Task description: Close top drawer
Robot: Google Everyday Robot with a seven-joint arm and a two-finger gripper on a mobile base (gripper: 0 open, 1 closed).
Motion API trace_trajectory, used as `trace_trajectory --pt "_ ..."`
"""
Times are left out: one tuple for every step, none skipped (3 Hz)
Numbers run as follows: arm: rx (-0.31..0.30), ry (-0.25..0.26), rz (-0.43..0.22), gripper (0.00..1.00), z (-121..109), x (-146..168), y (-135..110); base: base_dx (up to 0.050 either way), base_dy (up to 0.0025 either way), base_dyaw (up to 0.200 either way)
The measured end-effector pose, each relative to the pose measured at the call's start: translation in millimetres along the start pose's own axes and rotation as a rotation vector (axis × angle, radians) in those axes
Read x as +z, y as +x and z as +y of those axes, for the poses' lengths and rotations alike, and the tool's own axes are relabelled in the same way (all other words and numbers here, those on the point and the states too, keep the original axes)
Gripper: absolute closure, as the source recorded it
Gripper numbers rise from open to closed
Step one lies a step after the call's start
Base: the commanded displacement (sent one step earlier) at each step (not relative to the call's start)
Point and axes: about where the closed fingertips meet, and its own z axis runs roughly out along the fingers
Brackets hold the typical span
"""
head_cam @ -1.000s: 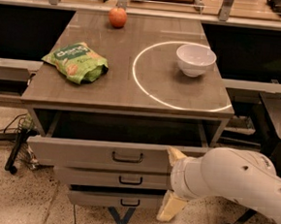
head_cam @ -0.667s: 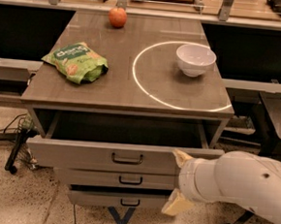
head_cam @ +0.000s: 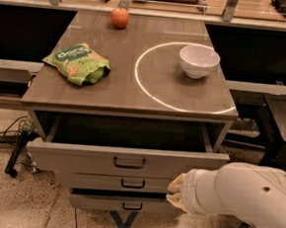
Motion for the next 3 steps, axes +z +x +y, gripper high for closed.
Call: trace_trajectory --pt "-0.039 -0.058 0.049 0.99 10 26 -1 0.0 0.0 0.0" --pt "-0.066 -0.093 0.08 1.0 6 49 -3 0.0 0.0 0.0" --pt "-0.05 -0.124 0.109 1.0 -9 74 5 0.0 0.0 0.0"
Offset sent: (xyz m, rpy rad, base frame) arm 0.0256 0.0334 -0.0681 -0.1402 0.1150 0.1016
